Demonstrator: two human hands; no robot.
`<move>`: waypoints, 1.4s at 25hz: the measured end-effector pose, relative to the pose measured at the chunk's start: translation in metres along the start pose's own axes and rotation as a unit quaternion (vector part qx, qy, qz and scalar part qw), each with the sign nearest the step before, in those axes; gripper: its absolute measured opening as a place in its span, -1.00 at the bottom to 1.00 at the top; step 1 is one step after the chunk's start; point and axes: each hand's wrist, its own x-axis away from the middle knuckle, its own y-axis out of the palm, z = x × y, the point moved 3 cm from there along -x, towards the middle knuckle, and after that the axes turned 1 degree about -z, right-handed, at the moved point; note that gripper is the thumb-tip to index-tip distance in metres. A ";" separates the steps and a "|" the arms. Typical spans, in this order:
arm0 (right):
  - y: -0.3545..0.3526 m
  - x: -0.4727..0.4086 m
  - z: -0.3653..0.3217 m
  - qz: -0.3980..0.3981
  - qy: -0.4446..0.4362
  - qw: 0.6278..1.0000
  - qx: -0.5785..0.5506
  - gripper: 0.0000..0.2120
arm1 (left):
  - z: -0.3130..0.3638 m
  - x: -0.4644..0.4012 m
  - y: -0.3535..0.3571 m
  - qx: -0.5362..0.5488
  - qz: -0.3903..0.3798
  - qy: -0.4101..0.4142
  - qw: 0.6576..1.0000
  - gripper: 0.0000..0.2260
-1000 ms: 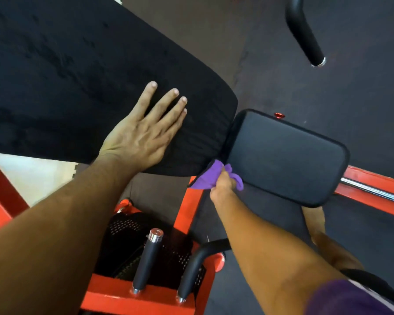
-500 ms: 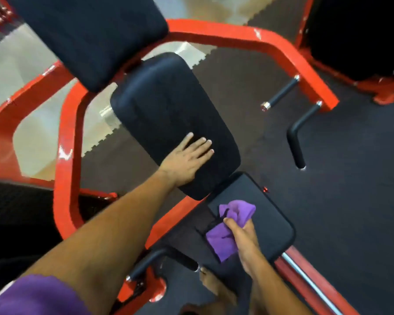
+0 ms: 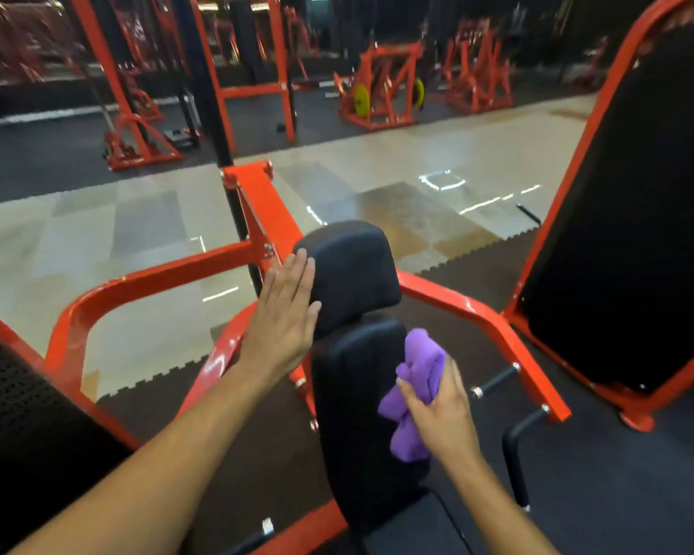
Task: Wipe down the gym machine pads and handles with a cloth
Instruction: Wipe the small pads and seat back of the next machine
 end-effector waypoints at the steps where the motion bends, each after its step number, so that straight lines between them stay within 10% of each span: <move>1: 0.000 -0.022 -0.022 0.012 -0.038 0.999 0.000 -0.54 | -0.007 -0.020 -0.003 0.026 -0.007 -0.019 0.999 -0.42; 6: 0.003 -0.087 -0.060 0.051 -0.183 0.979 0.072 -0.37 | -0.011 -0.070 0.037 0.145 -0.070 -0.085 0.983 -0.41; 15: 0.085 -0.192 -0.107 0.026 -0.378 0.913 0.148 -0.40 | -0.028 -0.064 0.077 0.184 0.114 -0.002 0.976 -0.52; 24: 0.070 -0.194 -0.038 0.079 -0.207 0.972 -0.078 -0.43 | -0.022 -0.066 0.078 0.170 0.126 0.006 0.977 -0.51; 35: 0.047 -0.231 -0.088 0.017 -0.157 0.987 -0.044 -0.68 | -0.011 -0.054 0.068 0.183 0.086 -0.100 0.974 -0.47</move>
